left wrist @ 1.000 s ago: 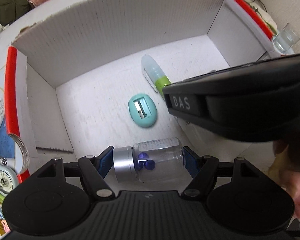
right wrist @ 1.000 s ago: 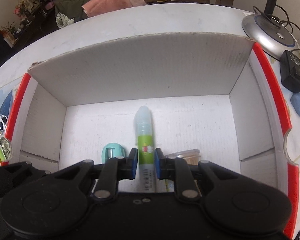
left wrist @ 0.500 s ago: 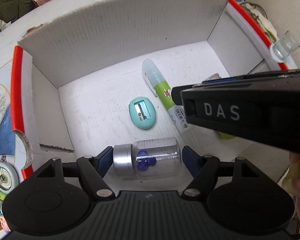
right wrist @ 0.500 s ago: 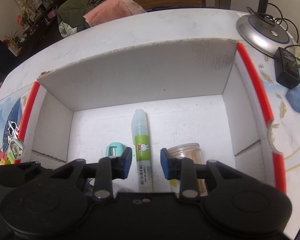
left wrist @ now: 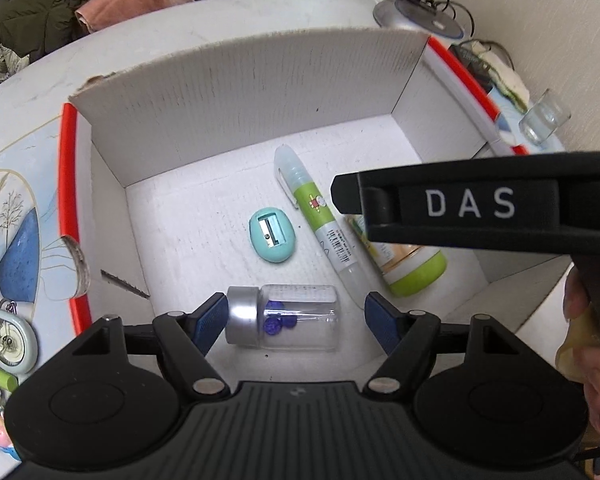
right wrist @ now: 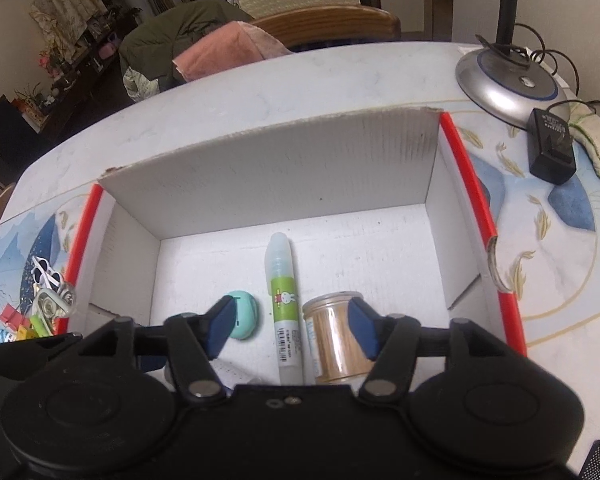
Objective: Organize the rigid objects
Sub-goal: 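Lower and release the pill jar and glue stick inside the box with both tools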
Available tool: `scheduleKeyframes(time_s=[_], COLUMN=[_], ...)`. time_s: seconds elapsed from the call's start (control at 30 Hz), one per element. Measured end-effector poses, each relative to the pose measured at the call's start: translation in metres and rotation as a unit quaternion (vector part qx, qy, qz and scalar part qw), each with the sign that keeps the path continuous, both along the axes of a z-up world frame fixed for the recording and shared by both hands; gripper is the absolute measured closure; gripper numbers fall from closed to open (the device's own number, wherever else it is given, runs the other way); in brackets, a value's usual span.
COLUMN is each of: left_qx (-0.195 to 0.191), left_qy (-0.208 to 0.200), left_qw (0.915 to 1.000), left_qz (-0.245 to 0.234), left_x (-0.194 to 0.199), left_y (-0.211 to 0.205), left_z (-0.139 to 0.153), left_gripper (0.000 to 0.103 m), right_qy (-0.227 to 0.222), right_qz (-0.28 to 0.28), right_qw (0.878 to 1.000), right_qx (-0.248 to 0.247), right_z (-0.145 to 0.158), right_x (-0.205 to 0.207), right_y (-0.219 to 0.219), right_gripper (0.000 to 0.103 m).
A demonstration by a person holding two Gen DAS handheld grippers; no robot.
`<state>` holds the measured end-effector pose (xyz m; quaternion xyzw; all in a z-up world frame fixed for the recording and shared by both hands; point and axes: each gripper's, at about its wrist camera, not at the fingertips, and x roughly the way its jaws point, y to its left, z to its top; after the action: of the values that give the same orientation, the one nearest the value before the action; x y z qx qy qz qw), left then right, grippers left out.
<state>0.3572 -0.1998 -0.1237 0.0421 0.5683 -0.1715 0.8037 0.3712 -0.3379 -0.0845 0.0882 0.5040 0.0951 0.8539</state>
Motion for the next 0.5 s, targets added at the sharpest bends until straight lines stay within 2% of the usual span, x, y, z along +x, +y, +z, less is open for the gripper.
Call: scheduleKeyframes(time_s=[0.1,0.17,0.2,0.5], left_qx=[-0.01,-0.012,-0.014,-0.042], left_qy=[-0.008,-0.014,-0.016,-0.043], left_qw=[0.9999,0.9998,0.9998,0.9976], left_qz=[-0.001,0.0,0.001,0.035], left_x=[-0.006,-0.012,-0.014,-0.035], left_y=[0.001,0.001,0.002,0.023], left_z=[0.006,0.01,0.012,0.038], left_gripper=[0.024,0.022,0.018,0.017], right_qy=[-0.007,-0.011,-0.013,-0.037], right_qz=[0.001,0.001,0.001,0.002], right_qw=[1.0,1.0,1.0,0.999], right_qx=[0.001,0.001,0.001,0.007], right_z=[0.006,0.009,0.011,0.031], right_x=[-0.005,-0.008,-0.01,-0.031], right_y=[0.0,0.0,0.0,0.0], right_gripper=[0.037,0.031,0.031,0.021])
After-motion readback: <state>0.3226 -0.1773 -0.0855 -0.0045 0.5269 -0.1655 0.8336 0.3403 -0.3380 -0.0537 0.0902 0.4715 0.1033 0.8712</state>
